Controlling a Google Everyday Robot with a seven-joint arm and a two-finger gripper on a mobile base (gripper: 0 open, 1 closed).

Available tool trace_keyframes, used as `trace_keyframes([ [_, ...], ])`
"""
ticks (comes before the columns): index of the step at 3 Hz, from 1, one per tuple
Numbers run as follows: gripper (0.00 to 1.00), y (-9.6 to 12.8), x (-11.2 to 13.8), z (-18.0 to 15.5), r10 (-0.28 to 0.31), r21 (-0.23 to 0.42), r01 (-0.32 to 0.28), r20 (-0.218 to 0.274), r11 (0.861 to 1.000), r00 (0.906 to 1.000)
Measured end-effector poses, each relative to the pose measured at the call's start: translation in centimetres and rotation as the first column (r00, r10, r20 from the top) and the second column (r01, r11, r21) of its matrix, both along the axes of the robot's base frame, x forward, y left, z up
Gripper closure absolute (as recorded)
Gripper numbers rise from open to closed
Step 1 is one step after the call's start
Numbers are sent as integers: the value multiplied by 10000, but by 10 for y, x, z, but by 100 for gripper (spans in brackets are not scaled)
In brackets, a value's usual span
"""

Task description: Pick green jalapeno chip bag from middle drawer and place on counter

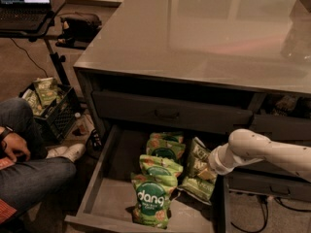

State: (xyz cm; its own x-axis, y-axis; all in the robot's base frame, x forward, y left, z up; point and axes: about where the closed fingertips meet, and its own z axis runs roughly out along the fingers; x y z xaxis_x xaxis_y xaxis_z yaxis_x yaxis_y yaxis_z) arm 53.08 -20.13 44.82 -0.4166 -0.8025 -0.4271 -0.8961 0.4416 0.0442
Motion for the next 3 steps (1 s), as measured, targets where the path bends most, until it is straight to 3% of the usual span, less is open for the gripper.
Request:
trace_keyframes([
  [2,100,1,1,18,575,103,-576,101,9983,9983],
  [3,82,1,1,18,583,102,-584,100,9982,9983],
])
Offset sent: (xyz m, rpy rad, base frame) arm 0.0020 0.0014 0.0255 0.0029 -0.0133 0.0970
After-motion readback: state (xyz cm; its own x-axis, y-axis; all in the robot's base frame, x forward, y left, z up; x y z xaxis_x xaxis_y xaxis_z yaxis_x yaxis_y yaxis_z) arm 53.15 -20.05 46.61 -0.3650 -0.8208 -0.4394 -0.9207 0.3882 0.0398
